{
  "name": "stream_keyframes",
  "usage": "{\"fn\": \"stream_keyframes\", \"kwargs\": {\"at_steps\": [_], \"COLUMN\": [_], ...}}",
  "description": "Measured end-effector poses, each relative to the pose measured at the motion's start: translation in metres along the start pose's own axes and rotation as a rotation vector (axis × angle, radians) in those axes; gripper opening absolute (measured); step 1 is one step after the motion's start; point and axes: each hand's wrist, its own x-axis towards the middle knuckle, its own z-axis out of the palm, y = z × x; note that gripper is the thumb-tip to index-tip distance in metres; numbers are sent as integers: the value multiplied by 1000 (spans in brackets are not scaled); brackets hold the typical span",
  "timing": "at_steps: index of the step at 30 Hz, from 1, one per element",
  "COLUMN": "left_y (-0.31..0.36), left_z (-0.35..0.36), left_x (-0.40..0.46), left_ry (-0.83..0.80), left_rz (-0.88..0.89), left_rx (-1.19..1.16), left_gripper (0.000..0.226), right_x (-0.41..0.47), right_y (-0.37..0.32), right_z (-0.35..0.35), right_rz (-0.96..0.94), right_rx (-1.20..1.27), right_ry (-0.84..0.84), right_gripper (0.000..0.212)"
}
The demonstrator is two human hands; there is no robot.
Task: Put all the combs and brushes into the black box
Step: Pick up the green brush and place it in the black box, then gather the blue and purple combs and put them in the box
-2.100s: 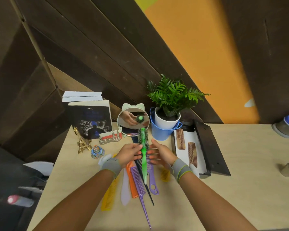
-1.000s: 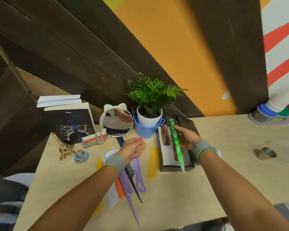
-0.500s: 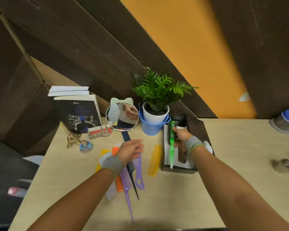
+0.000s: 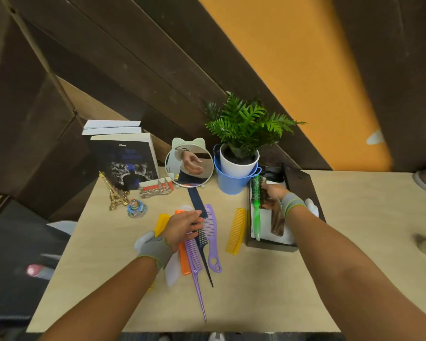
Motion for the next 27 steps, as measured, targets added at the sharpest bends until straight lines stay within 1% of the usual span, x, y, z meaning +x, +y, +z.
{"fn": "stream_keyframes", "kwargs": {"at_steps": [2,4,7,8,10,11,13,15,16,18,20,23,25,27], "left_y": [2,5,8,8,9,8,5,3,1,-2,-5,-8,-9,-10], "left_z": [0,1,4,5,5,5,4,0,-2,-10,-16,-27,-32,-39], "left_x": [-2,-3,-4,-5,-7,-7,-6,-7,-8,-9,-9,-10,-10,-10], "left_ry": [-6,-14,-27,-32,-44,-49,-56,-54,-43,-18,1,23,33,39], "left_rz": [-1,2,5,8,5,-1,-13,-31,-37,-51,-61,-68,-68,-65], "left_rx": [0,2,7,7,18,28,39,63,72,79,69,58,63,57], "left_gripper": [36,36,34,32,25,22,19,17,18,20,19,10,6,6], "right_x": [-5,-13,-31,-36,-45,-49,-53,-59,-62,-67,-72,-81,-87,-90], "right_y": [-1,0,1,2,5,9,17,25,28,35,41,52,57,60], "right_z": [-1,-3,-5,-5,-4,-1,7,17,22,31,43,67,82,98], "right_rz": [-11,-21,-35,-53,-108,-132,-153,-147,-151,-171,-209,-302,-358,-385], "right_rx": [-5,8,80,112,167,199,266,338,366,389,323,146,54,0], "right_ry": [5,10,47,74,156,183,157,127,134,167,210,305,292,216], "right_gripper": [22,24,21,22,36,37,22,13,12,17,15,7,7,13]}}
